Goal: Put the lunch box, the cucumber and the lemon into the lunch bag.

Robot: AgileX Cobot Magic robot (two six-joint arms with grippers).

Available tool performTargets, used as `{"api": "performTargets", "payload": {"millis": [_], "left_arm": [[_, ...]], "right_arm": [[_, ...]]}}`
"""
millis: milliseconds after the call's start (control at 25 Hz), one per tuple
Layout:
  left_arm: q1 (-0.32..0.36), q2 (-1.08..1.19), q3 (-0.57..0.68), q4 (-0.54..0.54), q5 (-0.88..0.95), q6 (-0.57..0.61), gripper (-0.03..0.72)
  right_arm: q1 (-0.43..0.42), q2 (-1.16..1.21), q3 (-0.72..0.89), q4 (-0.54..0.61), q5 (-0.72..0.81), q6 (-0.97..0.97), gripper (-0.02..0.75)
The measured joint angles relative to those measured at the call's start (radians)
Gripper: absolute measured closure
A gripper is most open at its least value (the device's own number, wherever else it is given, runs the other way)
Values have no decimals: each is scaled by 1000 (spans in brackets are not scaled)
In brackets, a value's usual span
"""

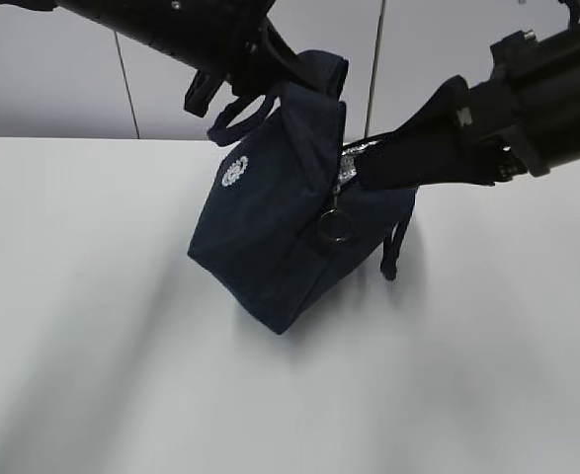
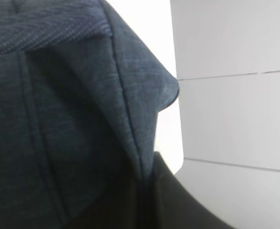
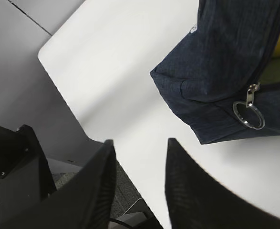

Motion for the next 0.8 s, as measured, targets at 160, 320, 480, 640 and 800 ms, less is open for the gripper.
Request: {"api": "performTargets", "payload": {"millis": [160, 320, 480, 640, 800], "left_arm": [[-22, 0, 0, -21, -78, -2, 699], [-51, 1, 2, -7, -118, -2, 699], [-65, 2, 44, 4, -143, -2, 700], [-67, 5, 110, 7, -147, -2, 700], [-67, 5, 127, 11, -147, -2, 700]], "right_arm": [[0, 0, 0, -76, -30, 43, 475], [0, 0, 0, -183, -56, 92, 475], [0, 0, 0, -233, -62, 118, 475], [0, 0, 0, -238, -66, 122, 475], [0, 20, 0, -238, -68, 124, 475]]}}
